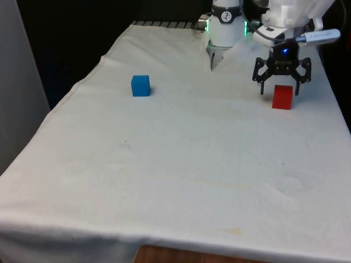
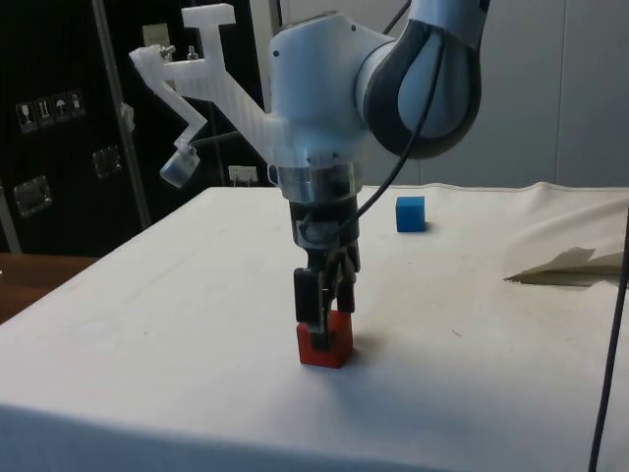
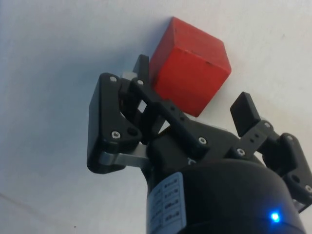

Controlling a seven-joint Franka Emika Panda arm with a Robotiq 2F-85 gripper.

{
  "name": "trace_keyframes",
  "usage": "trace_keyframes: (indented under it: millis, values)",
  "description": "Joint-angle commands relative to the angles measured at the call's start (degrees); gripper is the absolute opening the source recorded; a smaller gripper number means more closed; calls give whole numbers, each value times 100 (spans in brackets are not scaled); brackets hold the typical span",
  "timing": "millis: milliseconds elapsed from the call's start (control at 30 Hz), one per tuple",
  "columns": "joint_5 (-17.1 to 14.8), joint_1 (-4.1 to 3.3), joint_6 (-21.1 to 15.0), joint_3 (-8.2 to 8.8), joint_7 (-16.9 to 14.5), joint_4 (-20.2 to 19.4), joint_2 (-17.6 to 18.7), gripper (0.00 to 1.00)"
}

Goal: Stack the two cubes.

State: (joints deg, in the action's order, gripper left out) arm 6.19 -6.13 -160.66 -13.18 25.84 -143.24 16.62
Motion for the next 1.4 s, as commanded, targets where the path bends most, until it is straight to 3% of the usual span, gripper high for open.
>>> trace_keyframes:
  millis: [0,200,233,267,300,333,533,567,600,833,867,900,1167,1200,1367]
  values:
    - [120,-63,-97,103,109,0,23,100]
    - [109,-74,-258,155,149,-6,138,100]
    - [0,0,-189,52,46,0,149,100]
    - [109,-74,-275,160,155,-6,143,100]
    - [109,-74,-292,166,160,-11,155,97]
    - [109,-80,-315,172,166,-11,166,80]
    - [109,-80,-350,178,189,-11,189,14]
    - [0,0,-275,74,86,0,201,3]
    - [109,-80,-355,183,189,-17,189,0]
    - [103,-80,-361,183,195,-17,195,0]
    - [0,-6,-275,74,97,0,201,0]
    - [86,-69,-350,166,183,-11,195,0]
    - [-34,17,-252,80,109,-34,29,0]
    - [-6,0,-264,97,103,6,97,0]
    - [-132,69,-189,34,52,-103,-195,0]
